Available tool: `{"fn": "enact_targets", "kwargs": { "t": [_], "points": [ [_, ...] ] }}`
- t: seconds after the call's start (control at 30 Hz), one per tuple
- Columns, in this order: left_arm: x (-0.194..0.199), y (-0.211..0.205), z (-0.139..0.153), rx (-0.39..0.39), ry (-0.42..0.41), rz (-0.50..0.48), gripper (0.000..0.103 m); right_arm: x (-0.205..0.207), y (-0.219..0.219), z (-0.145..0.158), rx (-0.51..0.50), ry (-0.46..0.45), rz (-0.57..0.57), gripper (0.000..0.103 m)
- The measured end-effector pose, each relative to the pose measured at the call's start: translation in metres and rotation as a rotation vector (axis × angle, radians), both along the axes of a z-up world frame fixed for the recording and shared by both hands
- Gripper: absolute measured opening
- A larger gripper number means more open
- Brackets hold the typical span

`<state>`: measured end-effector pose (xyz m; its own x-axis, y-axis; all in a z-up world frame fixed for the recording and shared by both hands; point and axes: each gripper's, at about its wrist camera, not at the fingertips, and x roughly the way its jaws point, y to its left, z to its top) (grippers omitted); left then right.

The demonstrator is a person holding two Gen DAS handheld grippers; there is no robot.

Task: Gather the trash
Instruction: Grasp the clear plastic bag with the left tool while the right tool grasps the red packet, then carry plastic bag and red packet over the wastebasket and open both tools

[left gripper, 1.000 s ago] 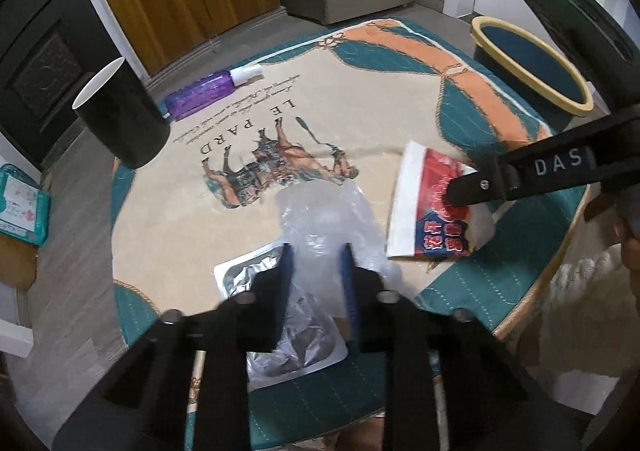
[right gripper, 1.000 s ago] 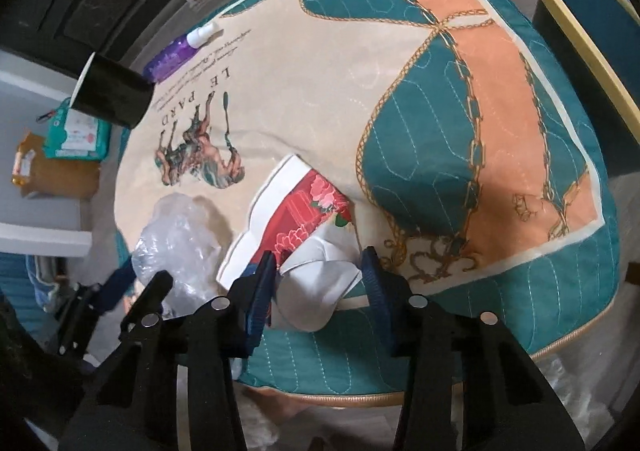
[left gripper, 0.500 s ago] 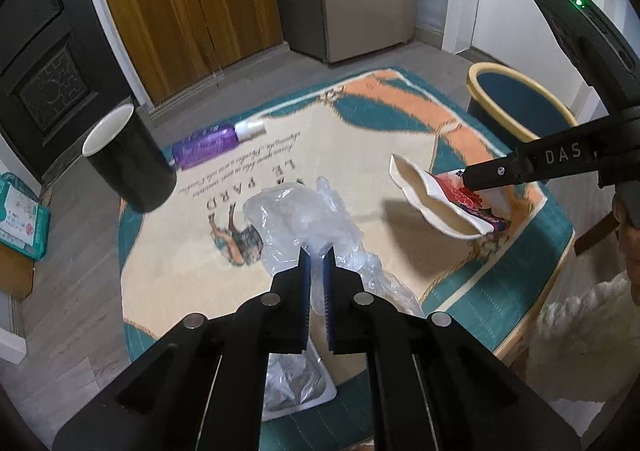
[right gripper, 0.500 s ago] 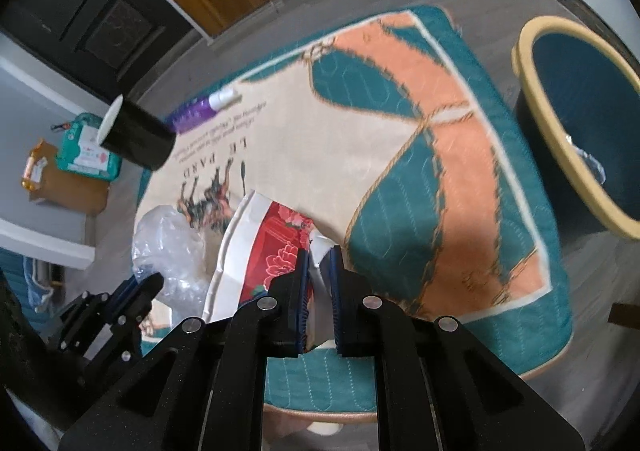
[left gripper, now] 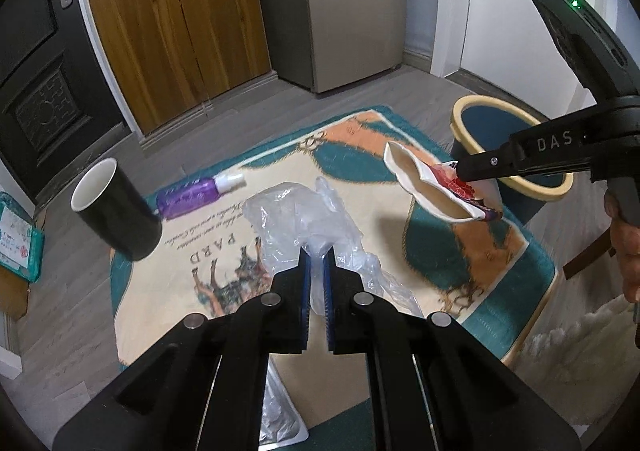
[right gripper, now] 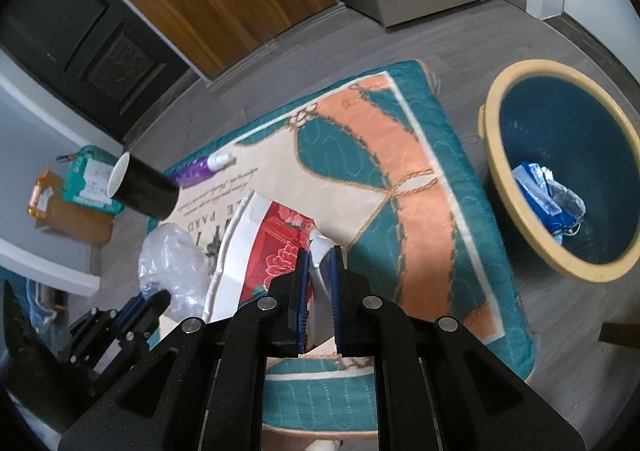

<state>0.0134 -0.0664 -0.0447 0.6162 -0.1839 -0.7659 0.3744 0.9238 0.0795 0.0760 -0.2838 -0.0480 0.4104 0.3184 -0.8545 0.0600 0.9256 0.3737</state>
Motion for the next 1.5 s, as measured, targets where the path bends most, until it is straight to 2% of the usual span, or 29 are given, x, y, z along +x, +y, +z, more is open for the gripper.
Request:
{"fn": "enact_targets", "kwargs": {
  "t": [0.37,0.6,0.73,1.0,1.1,1.27,1.37,1.5],
  "points": [
    [0.013,-0.029,0.015,-0.024,-0.047,-0.053,0.005,0.007,-0.059,0.024,0.025,-0.072,-0.086,0.011],
    [0.021,-0.055,0.033,-0.065,-0.083,-0.088,0.005,0.010,-0.111,0.055,0.055,-0.162,-0.172,0.011],
    [0.027,-0.082,0.040,-0.085,-0.098,-0.131,0.005,0.009,-0.141,0.061,0.045,-0.186,-0.216,0.011],
    [0.039,-0.147,0.042,-0.051,-0.117,-0.265,0.005,0.015,-0.207,0.074,0.019,-0.196,-0.269,0.011],
    [0.049,-0.166,0.052,-0.070,-0.137,-0.292,0.005,0.017,-0.228,0.086,-0.035,-0.226,-0.270,0.011],
    [0.063,-0.198,0.049,-0.068,-0.147,-0.356,0.005,0.024,-0.251,0.067,-0.140,-0.189,-0.263,0.011],
    [0.072,-0.217,0.035,-0.040,-0.146,-0.388,0.005,0.027,-0.261,0.046,-0.107,-0.146,-0.281,0.011],
    [0.074,-0.236,0.012,-0.028,-0.103,-0.408,0.005,0.033,-0.269,0.020,-0.094,-0.081,-0.292,0.011]
  ]
}}
